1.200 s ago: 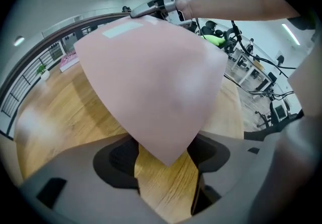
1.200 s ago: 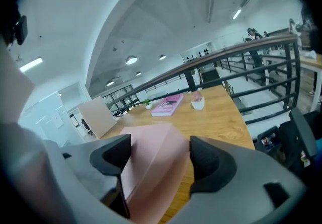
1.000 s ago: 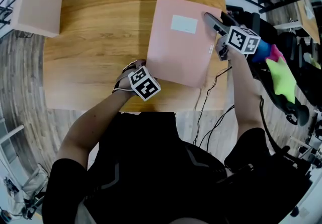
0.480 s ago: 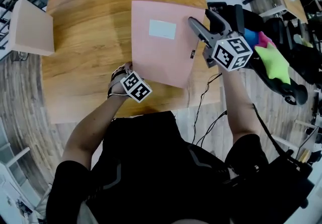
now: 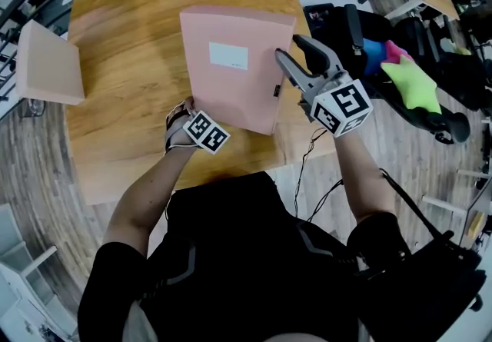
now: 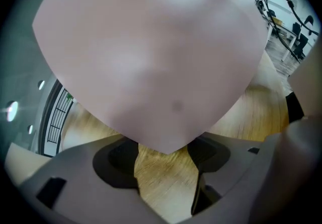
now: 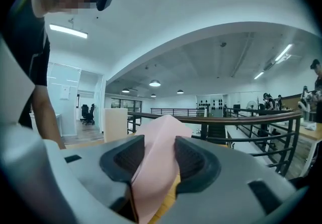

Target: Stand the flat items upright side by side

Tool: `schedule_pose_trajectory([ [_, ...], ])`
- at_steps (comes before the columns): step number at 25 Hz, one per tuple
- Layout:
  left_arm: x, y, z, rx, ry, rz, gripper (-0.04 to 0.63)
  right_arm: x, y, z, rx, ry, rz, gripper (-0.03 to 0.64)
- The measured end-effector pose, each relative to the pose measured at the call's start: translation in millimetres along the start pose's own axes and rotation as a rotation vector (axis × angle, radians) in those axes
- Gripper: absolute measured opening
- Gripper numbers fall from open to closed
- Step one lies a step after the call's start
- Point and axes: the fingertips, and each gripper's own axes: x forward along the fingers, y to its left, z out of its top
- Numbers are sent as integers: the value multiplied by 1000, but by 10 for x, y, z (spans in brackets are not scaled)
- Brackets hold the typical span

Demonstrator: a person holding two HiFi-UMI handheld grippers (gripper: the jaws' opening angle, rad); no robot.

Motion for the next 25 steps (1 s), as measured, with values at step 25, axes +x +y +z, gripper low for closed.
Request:
schedule_pose_trajectory([
  [25, -52, -127, 16, 259, -50, -16, 318, -764, 1205, 205, -319, -109, 26, 182],
])
